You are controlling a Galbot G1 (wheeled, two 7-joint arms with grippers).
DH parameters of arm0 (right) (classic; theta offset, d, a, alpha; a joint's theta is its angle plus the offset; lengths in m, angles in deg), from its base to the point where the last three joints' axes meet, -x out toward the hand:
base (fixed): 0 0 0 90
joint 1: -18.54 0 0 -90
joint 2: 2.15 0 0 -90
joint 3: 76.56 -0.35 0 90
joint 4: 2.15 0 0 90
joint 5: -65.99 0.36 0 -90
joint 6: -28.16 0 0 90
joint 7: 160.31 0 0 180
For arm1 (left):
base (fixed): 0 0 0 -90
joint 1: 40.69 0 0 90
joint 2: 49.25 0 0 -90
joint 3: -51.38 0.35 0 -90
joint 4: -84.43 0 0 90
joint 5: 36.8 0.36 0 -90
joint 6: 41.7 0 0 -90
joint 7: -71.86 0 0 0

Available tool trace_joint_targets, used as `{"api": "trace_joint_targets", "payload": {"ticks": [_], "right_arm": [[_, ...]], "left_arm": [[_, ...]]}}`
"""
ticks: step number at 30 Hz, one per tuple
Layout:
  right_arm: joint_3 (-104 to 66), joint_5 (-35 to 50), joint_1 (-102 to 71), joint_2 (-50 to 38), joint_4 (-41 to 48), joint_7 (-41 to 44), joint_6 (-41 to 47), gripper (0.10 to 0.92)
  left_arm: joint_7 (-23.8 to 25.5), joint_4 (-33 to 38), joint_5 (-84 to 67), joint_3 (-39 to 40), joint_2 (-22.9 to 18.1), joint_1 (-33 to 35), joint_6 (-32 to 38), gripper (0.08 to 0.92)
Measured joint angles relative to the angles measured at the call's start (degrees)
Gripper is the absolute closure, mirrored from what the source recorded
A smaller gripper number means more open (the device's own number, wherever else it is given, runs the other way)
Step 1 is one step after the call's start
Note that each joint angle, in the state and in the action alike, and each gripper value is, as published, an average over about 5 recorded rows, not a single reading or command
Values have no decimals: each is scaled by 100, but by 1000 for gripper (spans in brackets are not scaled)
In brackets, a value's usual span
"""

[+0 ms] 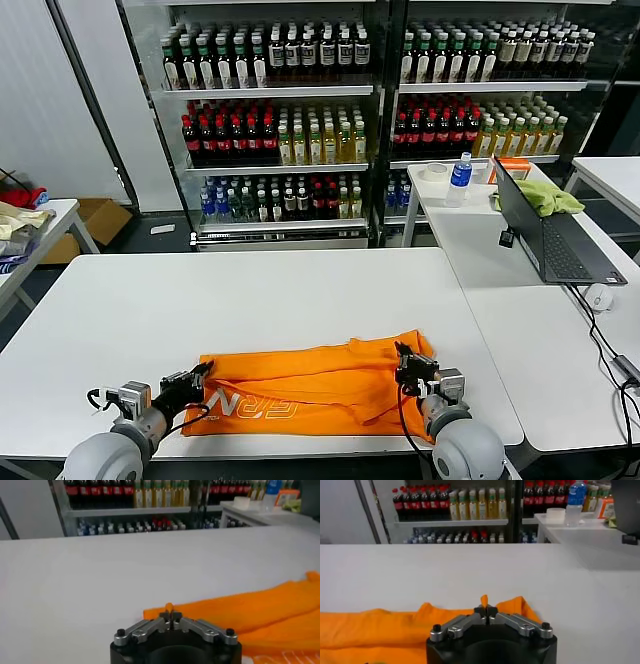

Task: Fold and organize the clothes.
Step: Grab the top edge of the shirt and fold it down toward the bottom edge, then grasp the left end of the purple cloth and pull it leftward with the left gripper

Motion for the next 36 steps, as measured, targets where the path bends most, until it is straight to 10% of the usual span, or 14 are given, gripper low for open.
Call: {"api": "trace_joint_targets", "payload": {"ticks": [21, 36], "right_arm": [[-804, -571, -1164, 184, -1153, 21, 84, 286], [-977, -921, -1516, 292, -1310, 29, 41, 203]], "left_arm": [[-950, 400, 56, 72, -276, 235, 162, 213], [-1570, 286, -353, 318, -544, 158, 182, 212]]}}
